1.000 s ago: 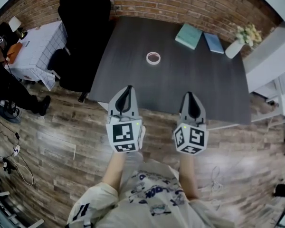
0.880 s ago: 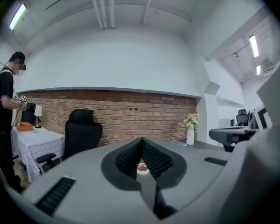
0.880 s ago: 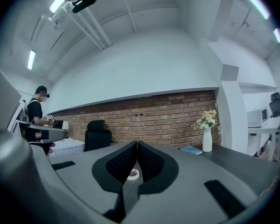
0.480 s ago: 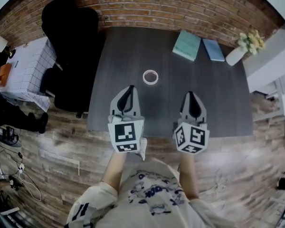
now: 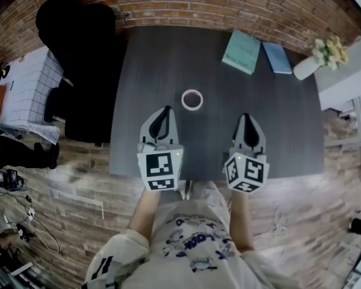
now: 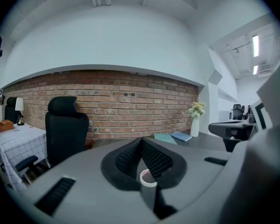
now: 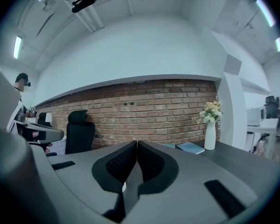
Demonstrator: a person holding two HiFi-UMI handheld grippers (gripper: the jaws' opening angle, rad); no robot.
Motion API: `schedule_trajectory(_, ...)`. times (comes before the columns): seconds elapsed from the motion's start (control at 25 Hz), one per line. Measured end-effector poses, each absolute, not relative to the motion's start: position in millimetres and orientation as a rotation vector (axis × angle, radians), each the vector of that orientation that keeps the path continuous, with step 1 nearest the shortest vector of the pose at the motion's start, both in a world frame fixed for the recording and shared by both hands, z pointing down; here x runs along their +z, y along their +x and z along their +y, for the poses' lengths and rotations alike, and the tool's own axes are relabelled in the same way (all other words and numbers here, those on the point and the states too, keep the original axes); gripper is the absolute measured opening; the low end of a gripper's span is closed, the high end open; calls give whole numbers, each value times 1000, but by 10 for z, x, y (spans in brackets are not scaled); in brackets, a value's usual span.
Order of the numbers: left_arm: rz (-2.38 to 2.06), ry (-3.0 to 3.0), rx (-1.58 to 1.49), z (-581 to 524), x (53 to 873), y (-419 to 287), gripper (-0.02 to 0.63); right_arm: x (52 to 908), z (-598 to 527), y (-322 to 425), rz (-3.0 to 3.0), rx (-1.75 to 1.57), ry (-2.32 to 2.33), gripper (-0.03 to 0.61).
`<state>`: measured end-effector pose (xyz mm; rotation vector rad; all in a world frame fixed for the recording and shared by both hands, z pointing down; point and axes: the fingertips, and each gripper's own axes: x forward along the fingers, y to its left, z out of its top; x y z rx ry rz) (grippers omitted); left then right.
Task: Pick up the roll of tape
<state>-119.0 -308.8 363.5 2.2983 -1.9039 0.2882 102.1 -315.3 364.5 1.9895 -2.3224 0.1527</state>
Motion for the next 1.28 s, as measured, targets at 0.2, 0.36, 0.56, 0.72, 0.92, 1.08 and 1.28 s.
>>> schedule_trajectory(0.2,-1834,2335,319,-3326,3723,-1017,5,3762,-3381,1095,-2299,186,1967,5)
schedule_trajectory(0.36,-1794,2351,316,-3494,3765,-873,5,3863,-3564,1163,-2297,221,1929,5)
schedule_trajectory(0.56,-1753,2343,371,-3680,3913,-733,54,4022,-3779,1270,-2287,260,1900,5)
schedule_trajectory(0.72,-1688,2337,440,-3764,4078,-687,101,4164,-3875,1304,-2274,296,1880,5)
schedule_trajectory(0.92,-1571,2317,557,-3853,4367,-596,153,4353,-3958,1362,-2256,341,1860,5)
schedule_trajectory(1.08,-1489,2309,668,-3934,4605,-496,164,4471,-4018,1431,-2244,365,1844,5)
schedule_trajectory(1.28,-1363,2274,864,-4000,5010,-362,164,4631,-4098,1544,-2216,398,1831,5)
